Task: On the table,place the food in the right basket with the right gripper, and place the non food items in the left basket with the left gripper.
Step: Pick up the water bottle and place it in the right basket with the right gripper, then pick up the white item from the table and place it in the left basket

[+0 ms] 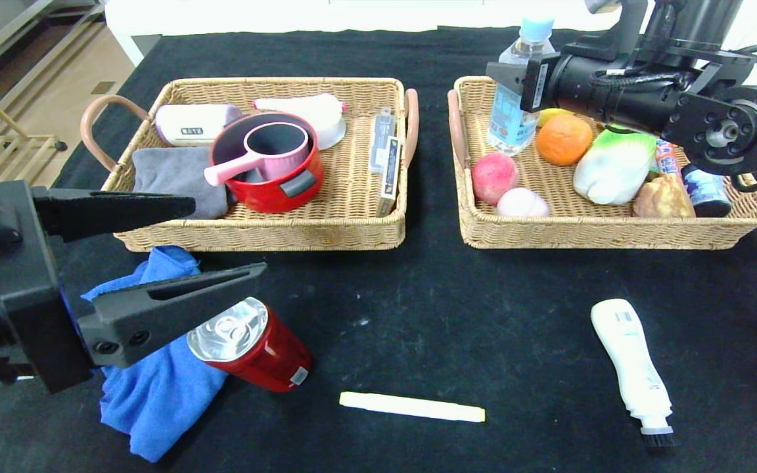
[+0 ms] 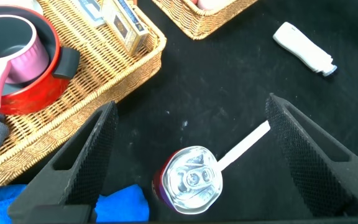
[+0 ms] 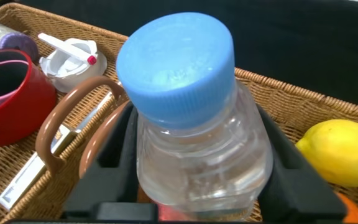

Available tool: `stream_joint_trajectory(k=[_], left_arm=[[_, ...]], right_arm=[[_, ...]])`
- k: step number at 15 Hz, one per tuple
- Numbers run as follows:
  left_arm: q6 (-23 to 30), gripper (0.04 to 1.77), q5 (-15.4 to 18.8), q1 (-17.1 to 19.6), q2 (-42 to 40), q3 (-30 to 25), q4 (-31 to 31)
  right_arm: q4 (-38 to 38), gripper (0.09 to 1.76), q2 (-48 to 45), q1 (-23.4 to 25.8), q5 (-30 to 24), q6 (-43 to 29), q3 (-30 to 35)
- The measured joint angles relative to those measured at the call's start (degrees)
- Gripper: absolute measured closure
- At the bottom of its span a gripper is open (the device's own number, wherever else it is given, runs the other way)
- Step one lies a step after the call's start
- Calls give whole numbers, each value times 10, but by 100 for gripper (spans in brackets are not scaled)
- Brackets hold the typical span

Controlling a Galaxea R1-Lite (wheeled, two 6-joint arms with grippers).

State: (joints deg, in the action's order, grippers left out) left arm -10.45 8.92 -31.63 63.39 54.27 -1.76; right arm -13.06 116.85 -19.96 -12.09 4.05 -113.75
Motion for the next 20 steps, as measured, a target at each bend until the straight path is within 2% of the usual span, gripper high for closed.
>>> stream_joint_trajectory(k=[3,8,17,20], left_arm=[[0,9,0,0,0,0,0],[0,9,1,0,0,0,0],[-1,9,1,0,0,-2,0],[-1,9,1,0,-1,-2,0]], right_arm=[[-3,56,0,-1,0,0,0],[-1,36,-1,0,0,0,4],[7,21,-36,-7,20,-2,40],[44,19,-65,-7,20,-1,55]])
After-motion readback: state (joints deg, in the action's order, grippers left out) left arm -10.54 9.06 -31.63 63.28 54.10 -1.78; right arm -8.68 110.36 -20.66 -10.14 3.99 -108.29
